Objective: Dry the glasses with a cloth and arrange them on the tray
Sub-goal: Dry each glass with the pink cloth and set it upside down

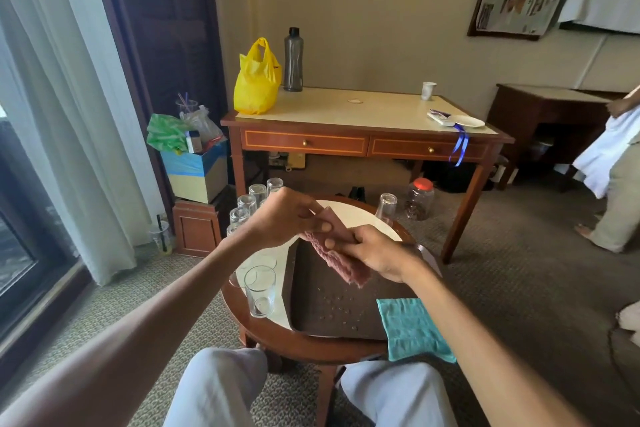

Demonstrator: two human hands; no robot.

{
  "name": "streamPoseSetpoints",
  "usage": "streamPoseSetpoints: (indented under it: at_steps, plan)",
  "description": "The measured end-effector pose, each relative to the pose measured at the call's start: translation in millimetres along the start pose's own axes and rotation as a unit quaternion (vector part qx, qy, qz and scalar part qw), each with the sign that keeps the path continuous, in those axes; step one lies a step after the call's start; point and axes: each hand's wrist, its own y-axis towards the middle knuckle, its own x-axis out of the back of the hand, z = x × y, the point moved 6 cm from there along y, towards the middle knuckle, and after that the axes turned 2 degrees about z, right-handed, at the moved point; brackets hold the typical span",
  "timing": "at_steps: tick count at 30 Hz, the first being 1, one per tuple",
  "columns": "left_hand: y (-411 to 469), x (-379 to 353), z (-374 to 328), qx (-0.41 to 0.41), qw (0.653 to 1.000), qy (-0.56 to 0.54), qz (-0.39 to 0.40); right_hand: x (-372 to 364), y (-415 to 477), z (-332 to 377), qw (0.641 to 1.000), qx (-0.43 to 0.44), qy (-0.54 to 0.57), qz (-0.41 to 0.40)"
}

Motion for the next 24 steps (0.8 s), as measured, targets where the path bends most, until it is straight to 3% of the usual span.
streamPoseSetpoints:
  at_steps: [6,11,14,24]
  plan:
    - [-16.4,2.6,35.8,0.043,0.998,0.022,-0.049,-9.1,17.1,-31.4,0.998,-0.003,-0.014,-0.067]
    - [-47.6,-19.5,96.8,0.162,0.968,0.177,0.077,-15.0,21.5,-68.6,0.991,-0.047,-0.002,-0.123]
    - [-62.4,-32.7,131.8,0.218,0.947,0.202,0.12,-27.9,21.5,-78.0,0.99,-0.067,0.04,-0.12]
    - [-86.8,-54.9,178.4,0.259,0.959,0.11,0.027,-58.3,23.5,-78.4,0.99,-0.067,0.092,-0.083]
